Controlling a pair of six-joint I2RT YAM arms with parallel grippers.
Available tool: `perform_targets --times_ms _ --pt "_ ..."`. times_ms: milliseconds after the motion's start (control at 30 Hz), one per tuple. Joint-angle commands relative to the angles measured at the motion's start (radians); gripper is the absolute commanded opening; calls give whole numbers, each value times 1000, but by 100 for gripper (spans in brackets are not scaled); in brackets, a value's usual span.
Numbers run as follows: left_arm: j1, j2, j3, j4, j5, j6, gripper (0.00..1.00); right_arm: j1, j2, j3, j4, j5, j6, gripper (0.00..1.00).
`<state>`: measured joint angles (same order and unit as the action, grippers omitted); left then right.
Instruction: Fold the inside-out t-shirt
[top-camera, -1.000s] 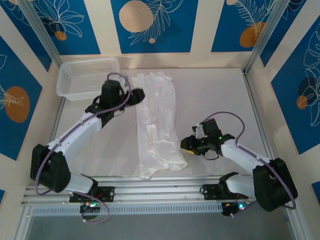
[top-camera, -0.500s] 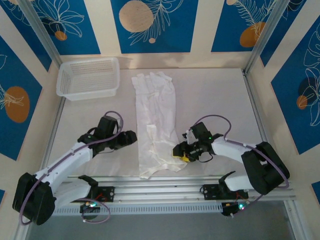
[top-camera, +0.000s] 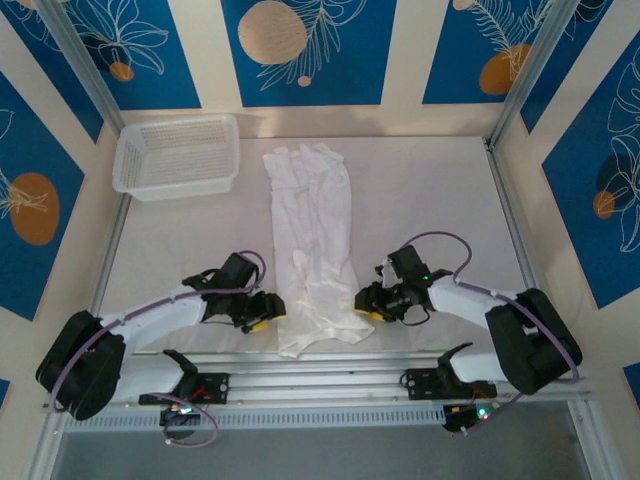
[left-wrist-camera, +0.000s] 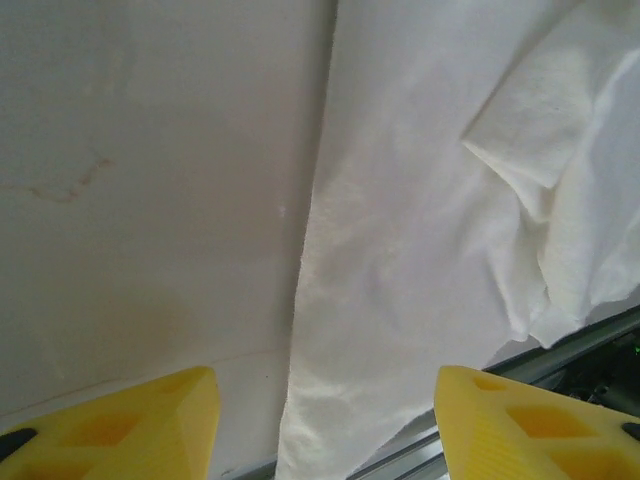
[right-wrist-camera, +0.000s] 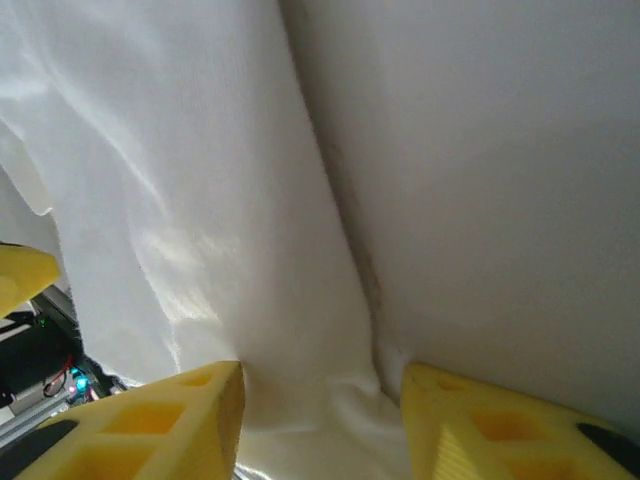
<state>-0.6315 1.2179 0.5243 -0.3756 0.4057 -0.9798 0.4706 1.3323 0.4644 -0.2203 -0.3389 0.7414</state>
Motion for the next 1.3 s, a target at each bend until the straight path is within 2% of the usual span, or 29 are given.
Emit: perform_targets --times_ms 0,100,267,367,500,600,700,767,900,1267 --pt "-12 36 4 54 38 -38 57 46 56 11 45 -60 16 35" --pt "-17 61 -3 99 73 -51 53 66 72 15 65 -73 36 21" --pt "-21 72 -2 117 90 -56 42 72 48 16 61 -70 56 8" --pt "-21 92 -7 129 98 -55 37 71 22 11 57 -53 63 3" --pt "-22 119 -14 138 100 -58 33 69 16 13 52 -49 62 2" --pt "-22 114 3 76 78 -38 33 69 9 12 45 -43 64 2" --pt "-22 37 38 -87 -30 12 39 66 -5 3 43 -26 70 2" --pt "-21 6 40 -129 -71 16 42 62 -5 -3 50 -24 71 2" --pt "-26 56 37 -69 -26 5 42 57 1 -1 52 -25 71 2" --pt "-28 128 29 56 9 -23 39 50 -19 -15 31 -18 73 2"
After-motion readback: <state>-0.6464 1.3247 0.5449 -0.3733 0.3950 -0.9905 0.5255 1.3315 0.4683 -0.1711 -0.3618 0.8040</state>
